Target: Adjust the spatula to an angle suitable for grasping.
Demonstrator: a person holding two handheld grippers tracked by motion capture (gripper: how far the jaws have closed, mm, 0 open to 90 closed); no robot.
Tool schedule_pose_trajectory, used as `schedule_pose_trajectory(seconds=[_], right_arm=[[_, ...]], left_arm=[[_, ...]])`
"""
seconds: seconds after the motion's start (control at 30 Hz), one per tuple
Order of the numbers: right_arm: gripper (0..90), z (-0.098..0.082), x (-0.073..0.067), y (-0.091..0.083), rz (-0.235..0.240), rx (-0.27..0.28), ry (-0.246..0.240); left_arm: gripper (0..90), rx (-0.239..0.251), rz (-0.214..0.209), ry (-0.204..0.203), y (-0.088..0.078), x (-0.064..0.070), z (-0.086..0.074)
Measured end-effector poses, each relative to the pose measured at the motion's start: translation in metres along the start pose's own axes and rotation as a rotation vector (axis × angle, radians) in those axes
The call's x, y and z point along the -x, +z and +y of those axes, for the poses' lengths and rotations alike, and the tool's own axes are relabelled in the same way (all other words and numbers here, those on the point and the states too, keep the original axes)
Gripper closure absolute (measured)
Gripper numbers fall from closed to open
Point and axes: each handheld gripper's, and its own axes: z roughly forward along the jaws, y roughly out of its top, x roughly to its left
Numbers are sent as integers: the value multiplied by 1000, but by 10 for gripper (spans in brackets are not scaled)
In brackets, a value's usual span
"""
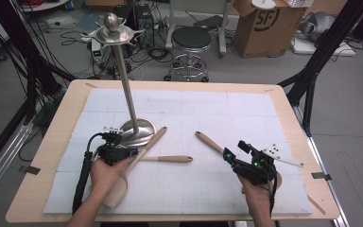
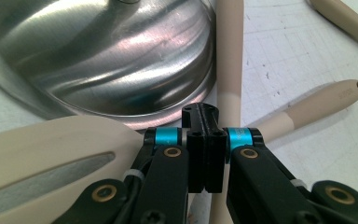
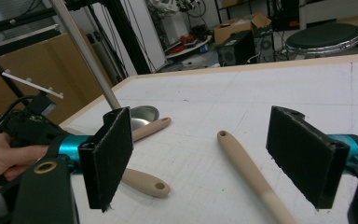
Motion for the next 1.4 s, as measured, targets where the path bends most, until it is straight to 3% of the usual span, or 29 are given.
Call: schedule_pose_trajectory(seconds=[0.4,0.67,0.73,0.83,1.0,1.4], right_arm=[[221,0,2,0,-4,8,1],[221,0,3,-1,-5,8,11],[221,0,3,-3,-8,9,9],[222,-1,5,-6,-19,12,11],[221,-1,6,-11,-30,20,19],[221,-1,2,-8,-25,11,6]], left_arm=[[896,-6,20,11,1,9,-1],[894,27,-3,22,-4,10,-2],[857,35,-7,30,-5,10,-3],[683,62,-30,51,-11,11,-4],[579,73,-72,64,-20,13,-9],[569,71,-76,72,-32,13,-25]])
